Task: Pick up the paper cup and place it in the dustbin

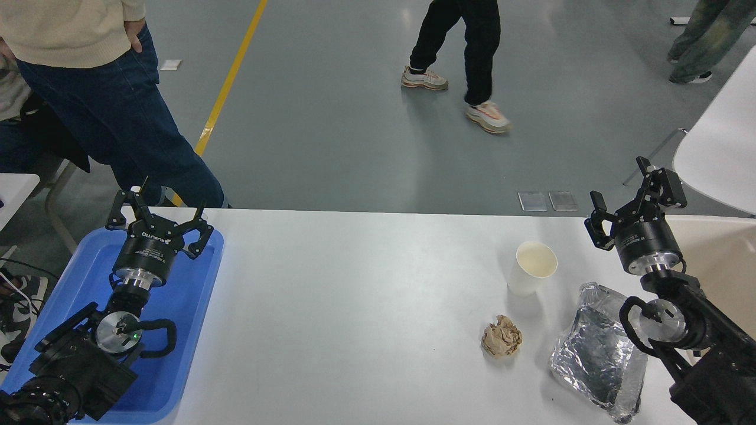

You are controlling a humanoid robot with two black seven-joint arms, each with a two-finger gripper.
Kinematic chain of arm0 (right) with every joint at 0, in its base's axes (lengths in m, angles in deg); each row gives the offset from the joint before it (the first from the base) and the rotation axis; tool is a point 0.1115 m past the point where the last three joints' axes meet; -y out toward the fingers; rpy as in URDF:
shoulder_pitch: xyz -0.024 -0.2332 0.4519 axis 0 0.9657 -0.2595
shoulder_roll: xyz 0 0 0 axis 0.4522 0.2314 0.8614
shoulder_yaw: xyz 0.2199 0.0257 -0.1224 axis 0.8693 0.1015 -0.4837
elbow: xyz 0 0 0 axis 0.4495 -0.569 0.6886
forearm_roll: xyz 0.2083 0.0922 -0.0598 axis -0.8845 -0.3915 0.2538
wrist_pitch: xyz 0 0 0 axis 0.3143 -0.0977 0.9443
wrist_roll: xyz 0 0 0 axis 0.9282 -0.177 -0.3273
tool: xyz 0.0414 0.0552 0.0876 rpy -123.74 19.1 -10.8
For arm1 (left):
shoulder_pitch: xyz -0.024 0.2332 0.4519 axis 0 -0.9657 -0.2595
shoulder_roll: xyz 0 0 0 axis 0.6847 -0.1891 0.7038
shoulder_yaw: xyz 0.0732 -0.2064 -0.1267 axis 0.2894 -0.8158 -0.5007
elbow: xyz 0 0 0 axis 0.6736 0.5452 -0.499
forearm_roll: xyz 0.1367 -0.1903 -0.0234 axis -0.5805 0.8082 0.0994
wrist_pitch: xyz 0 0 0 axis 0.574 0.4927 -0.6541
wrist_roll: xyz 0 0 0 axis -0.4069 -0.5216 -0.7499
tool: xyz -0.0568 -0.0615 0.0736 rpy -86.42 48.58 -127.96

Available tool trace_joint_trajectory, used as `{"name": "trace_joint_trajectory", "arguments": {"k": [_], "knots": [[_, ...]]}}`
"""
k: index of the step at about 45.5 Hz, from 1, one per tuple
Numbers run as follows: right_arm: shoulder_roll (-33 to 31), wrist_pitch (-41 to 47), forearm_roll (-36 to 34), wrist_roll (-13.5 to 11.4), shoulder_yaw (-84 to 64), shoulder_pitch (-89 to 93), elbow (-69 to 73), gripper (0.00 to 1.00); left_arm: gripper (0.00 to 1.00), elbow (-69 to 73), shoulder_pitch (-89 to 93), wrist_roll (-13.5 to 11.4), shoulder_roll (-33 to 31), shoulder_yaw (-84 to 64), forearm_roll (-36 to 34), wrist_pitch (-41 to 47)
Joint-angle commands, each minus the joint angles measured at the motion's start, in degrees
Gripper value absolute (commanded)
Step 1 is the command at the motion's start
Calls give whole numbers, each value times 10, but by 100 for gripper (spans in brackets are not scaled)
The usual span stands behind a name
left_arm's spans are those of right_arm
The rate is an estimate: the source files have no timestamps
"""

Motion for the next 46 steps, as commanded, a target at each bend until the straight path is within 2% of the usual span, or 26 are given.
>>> {"name": "trace_joint_trajectory", "arguments": {"k": [1,31,39,46], "knots": [[0,1,0,2,-1,0,0,100,100,0,0,1,0,0,1,0],[-3,-1,0,-5,-4,-14,-12,100,100,0,0,0,0,0,0,0],[-44,-1,-2,-6,-33,-13,-7,100,100,0,-1,0,0,0,0,0],[-141,-1,-5,-5,-177,-49,-1,100,100,0,0,0,0,0,0,0]]}}
